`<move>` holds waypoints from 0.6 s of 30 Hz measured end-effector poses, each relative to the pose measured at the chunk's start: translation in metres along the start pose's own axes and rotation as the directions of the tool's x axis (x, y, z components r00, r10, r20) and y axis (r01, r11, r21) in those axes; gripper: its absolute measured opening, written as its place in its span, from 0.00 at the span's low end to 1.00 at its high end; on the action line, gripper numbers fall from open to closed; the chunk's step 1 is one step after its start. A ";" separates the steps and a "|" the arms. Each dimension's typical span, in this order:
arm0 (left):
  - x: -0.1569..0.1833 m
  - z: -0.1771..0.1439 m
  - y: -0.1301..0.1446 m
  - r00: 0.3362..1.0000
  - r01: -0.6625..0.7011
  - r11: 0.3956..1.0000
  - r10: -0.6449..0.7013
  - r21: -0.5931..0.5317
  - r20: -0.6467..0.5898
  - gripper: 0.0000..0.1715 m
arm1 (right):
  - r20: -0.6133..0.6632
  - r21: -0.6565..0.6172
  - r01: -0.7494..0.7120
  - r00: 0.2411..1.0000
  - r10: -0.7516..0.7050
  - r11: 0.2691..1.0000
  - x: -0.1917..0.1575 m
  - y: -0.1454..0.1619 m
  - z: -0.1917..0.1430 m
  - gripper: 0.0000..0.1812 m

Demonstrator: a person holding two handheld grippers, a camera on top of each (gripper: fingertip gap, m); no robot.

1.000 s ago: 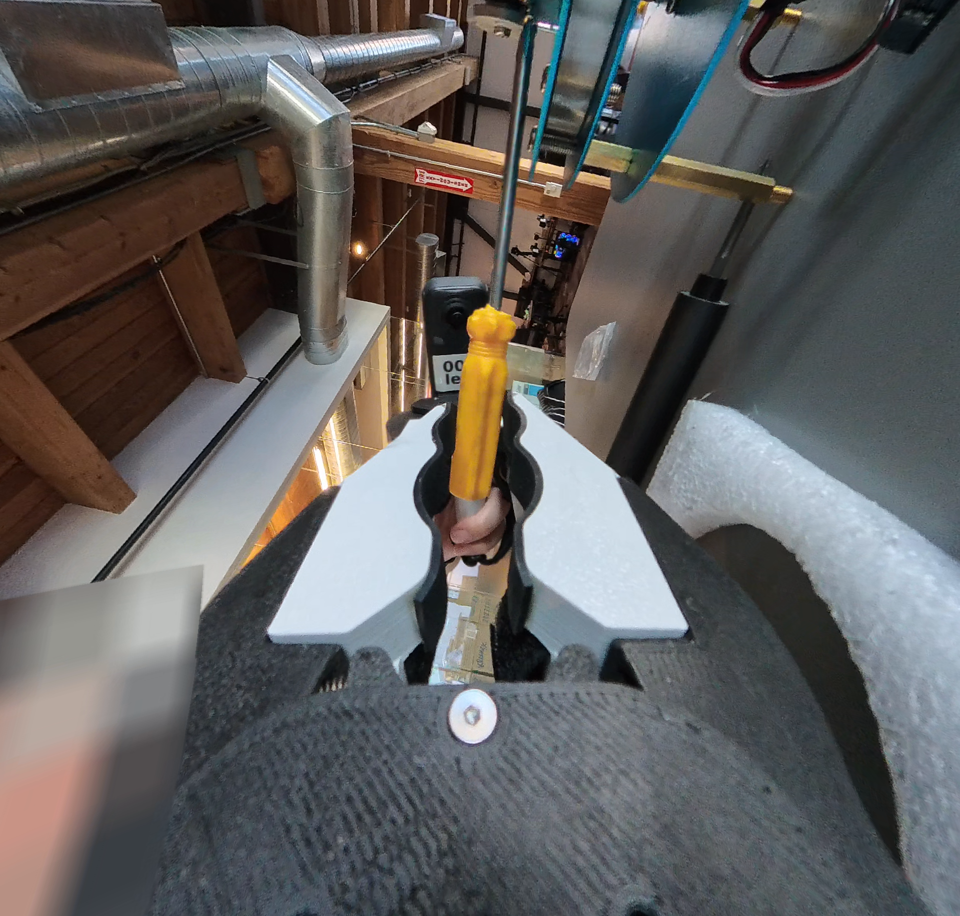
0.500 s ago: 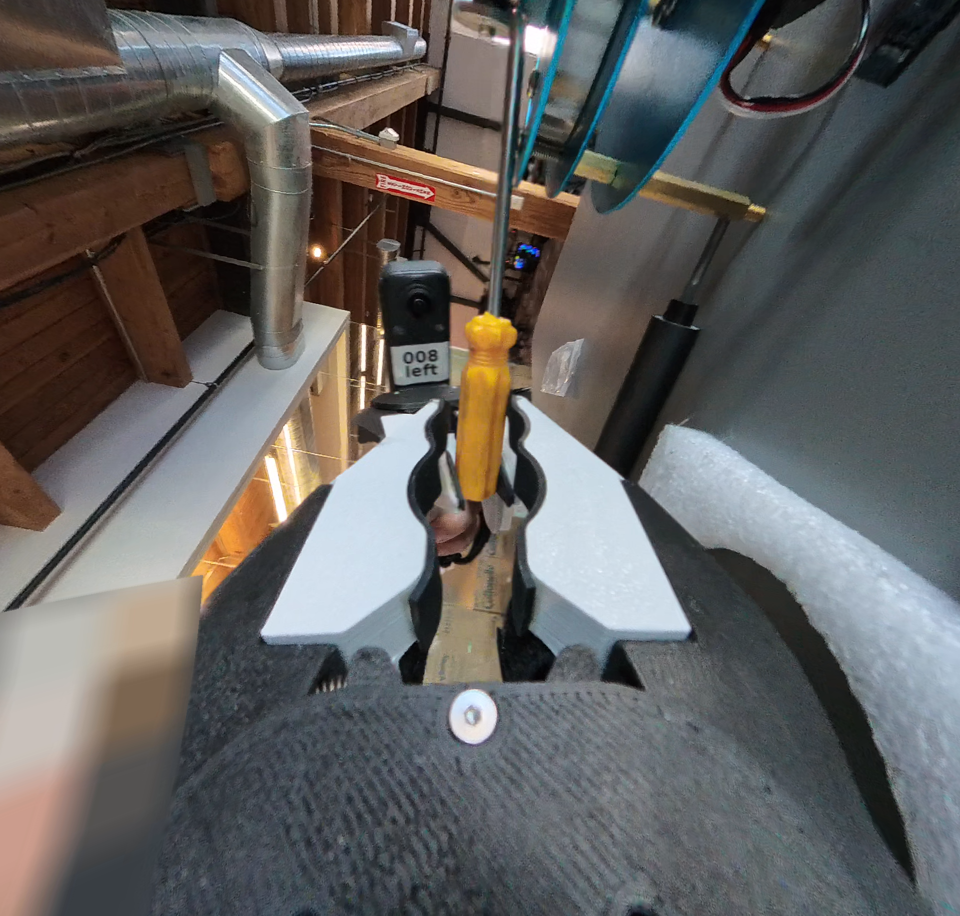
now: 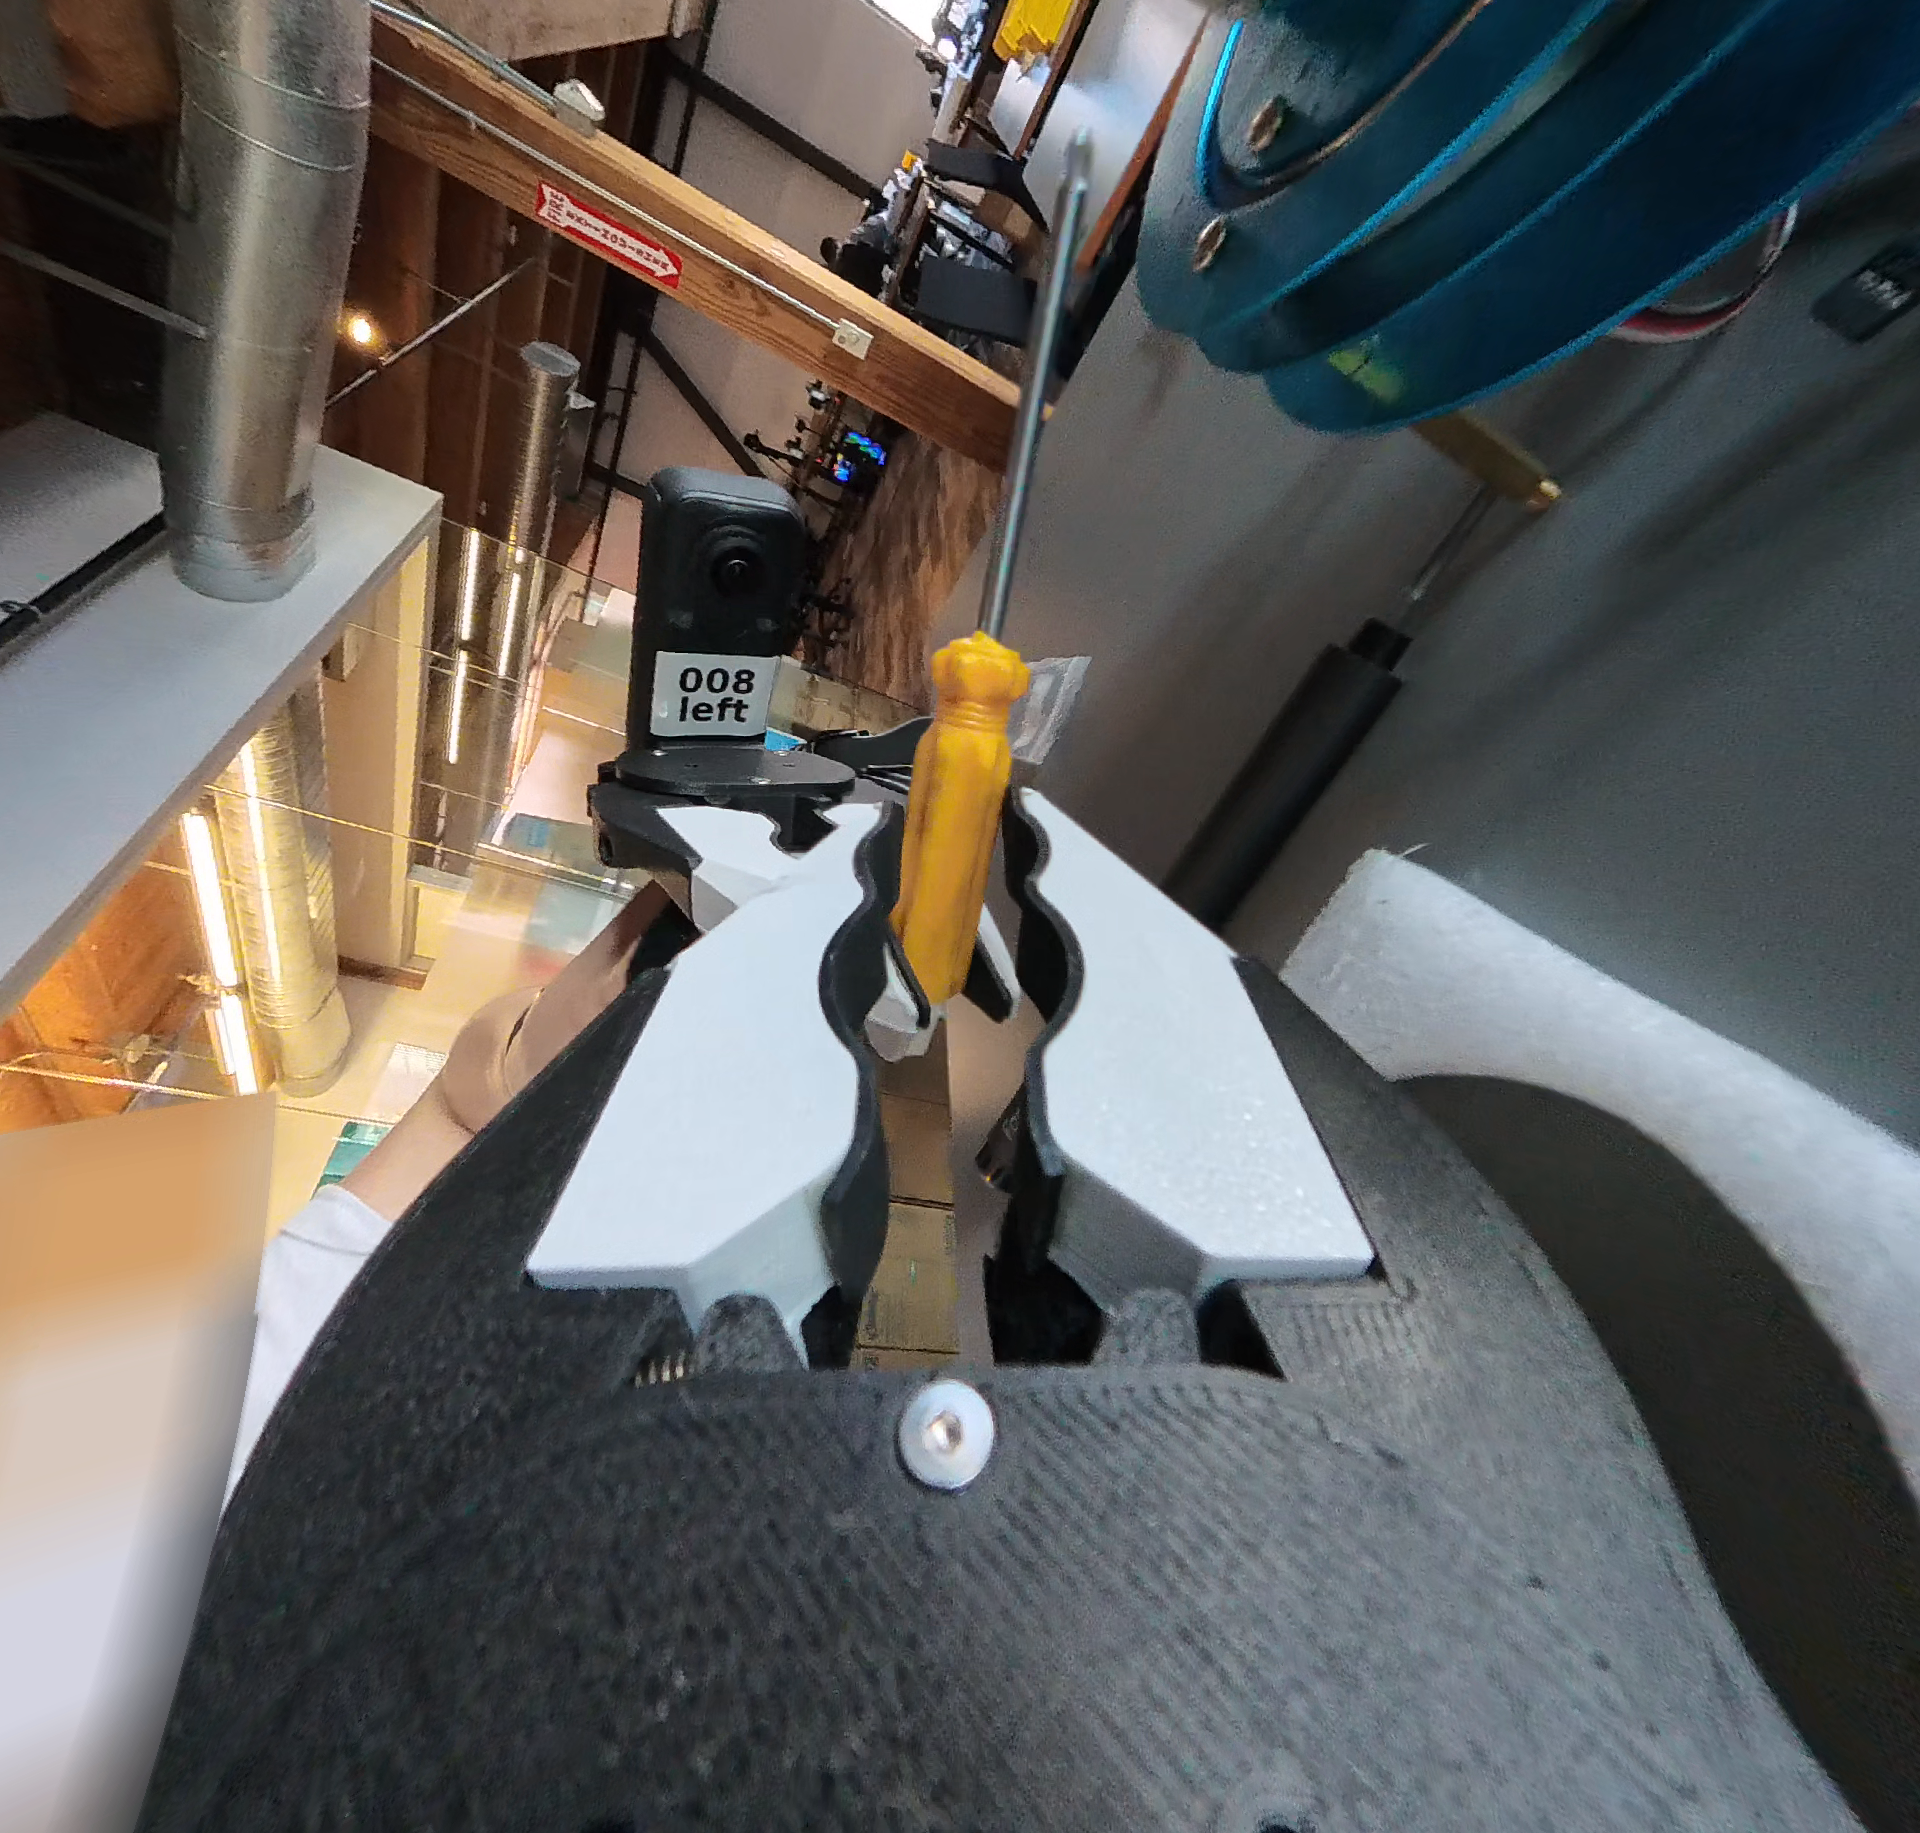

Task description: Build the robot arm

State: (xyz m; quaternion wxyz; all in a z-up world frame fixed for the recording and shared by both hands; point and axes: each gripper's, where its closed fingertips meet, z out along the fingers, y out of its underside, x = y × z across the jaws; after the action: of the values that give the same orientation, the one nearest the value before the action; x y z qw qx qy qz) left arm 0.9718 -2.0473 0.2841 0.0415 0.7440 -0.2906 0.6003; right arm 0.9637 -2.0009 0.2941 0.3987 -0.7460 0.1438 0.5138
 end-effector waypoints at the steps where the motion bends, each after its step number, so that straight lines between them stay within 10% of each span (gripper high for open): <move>1: 0.001 0.001 0.004 1.000 -0.005 1.000 0.005 -0.006 0.000 0.09 | 0.015 0.004 -0.003 1.000 0.003 1.000 -0.002 0.002 0.000 0.10; 14: 0.029 0.007 0.022 0.985 -0.162 0.987 0.161 -0.015 -0.059 0.09 | 0.089 -0.047 0.055 0.995 -0.050 0.997 -0.031 0.013 -0.017 0.09; 18: 0.040 -0.008 0.017 0.950 -0.302 0.952 0.305 0.055 -0.064 0.24 | 0.123 -0.008 0.104 0.987 -0.102 0.995 -0.048 0.005 -0.028 0.09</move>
State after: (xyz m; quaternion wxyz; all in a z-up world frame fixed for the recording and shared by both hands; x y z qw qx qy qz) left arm 0.9605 -2.0735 0.3182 -0.0573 0.6691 -0.3863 0.6323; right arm 0.9584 -2.0341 0.3387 0.4272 -0.7224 0.0768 0.5382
